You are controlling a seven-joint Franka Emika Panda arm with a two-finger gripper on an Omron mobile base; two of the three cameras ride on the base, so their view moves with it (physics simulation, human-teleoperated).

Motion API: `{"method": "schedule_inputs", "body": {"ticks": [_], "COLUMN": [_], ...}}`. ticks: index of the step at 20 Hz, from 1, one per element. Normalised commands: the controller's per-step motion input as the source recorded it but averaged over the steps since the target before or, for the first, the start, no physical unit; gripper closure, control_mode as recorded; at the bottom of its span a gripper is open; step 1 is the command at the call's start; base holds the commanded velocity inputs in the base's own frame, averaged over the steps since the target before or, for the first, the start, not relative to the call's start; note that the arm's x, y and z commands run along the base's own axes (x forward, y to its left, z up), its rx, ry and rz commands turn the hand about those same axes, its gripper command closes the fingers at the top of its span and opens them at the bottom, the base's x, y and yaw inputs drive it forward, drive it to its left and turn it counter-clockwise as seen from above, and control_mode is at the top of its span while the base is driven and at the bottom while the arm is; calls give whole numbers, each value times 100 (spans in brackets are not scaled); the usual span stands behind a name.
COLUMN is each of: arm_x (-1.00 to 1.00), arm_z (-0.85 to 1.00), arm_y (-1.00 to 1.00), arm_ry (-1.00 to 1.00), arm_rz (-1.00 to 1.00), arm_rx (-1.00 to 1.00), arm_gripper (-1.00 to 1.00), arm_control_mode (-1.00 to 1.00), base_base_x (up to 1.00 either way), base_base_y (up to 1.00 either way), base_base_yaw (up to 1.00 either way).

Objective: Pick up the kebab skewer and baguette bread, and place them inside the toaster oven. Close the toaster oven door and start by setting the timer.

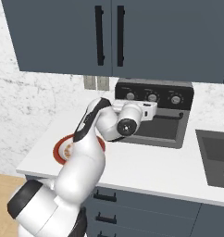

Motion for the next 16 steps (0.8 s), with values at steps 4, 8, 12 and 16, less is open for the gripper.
{"method": "schedule_inputs", "body": {"ticks": [4,8,12,16], "arm_x": [24,23,21,7], "arm_z": [0,0,0,0], "arm_y": [26,22,23,11], "arm_ry": [-3,0,0,0], "arm_rz": [-10,-4,0,0], "arm_rx": [0,0,0,0], "arm_gripper": [-100,-100,-100,-100], "arm_control_mode": [-100,-100,-100,-100], "base_base_x": [0,0,0,0], "base_base_y": [0,0,0,0], "base_base_yaw": [0,0,0,0]}}
